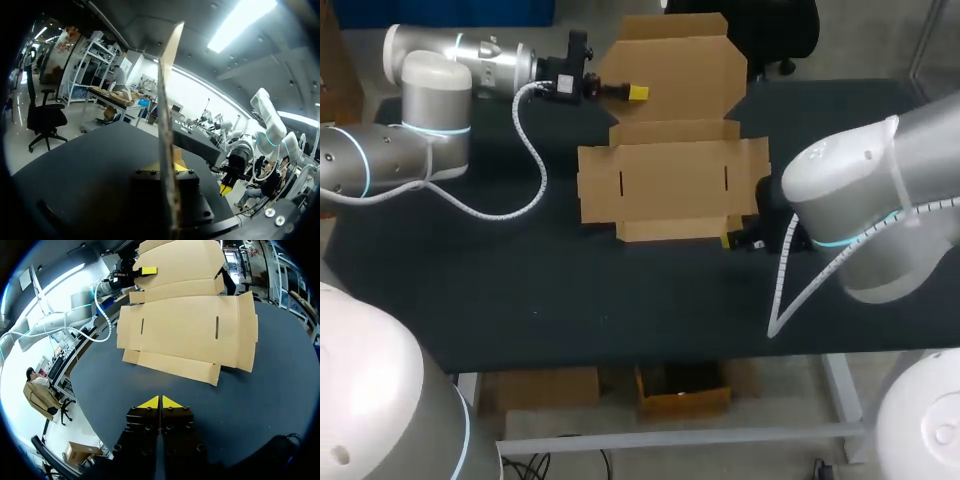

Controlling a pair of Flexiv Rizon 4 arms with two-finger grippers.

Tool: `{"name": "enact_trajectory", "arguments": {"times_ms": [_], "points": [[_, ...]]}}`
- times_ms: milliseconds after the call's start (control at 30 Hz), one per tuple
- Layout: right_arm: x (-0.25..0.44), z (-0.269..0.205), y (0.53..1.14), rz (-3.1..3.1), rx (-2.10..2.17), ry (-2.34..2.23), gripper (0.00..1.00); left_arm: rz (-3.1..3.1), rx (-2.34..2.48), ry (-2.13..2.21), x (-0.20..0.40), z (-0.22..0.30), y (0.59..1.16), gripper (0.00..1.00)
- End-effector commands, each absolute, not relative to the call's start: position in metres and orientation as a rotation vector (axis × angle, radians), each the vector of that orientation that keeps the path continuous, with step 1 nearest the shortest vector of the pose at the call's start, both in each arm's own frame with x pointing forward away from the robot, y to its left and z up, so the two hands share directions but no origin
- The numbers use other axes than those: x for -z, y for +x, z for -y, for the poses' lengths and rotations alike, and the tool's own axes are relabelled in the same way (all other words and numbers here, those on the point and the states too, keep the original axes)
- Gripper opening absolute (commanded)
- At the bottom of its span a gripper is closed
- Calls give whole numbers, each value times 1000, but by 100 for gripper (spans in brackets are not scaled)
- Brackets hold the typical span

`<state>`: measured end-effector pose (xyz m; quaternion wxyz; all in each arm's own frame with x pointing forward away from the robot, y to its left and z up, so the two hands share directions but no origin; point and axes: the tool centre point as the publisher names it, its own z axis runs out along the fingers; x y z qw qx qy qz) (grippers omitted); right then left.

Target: Assemble the packaging by folding the flat box into shape, placing the metal phone stand inside, and closing the box properly

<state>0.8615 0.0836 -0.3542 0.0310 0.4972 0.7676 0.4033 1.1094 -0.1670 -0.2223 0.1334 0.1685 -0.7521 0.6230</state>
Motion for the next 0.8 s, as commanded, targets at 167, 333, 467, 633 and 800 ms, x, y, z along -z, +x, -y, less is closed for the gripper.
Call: {"name": "enact_trajectory", "arguments": {"times_ms": [167,333,467,633,800], "points": [[369,-96,867,-2331,-1217,1533,0,2182,-1830,480,218,167,1114,0],[373,-97,872,-2307,-1251,1511,0,2174,-1840,461,214,168,1116,0],[379,-96,879,-2302,-1299,1501,0,2176,-1833,444,213,170,1117,0],[384,-92,887,-2322,-1359,1455,0,2182,-1822,434,211,173,1119,0],[389,-92,897,-2326,-1393,1433,0,2184,-1819,428,210,174,1120,0]]}}
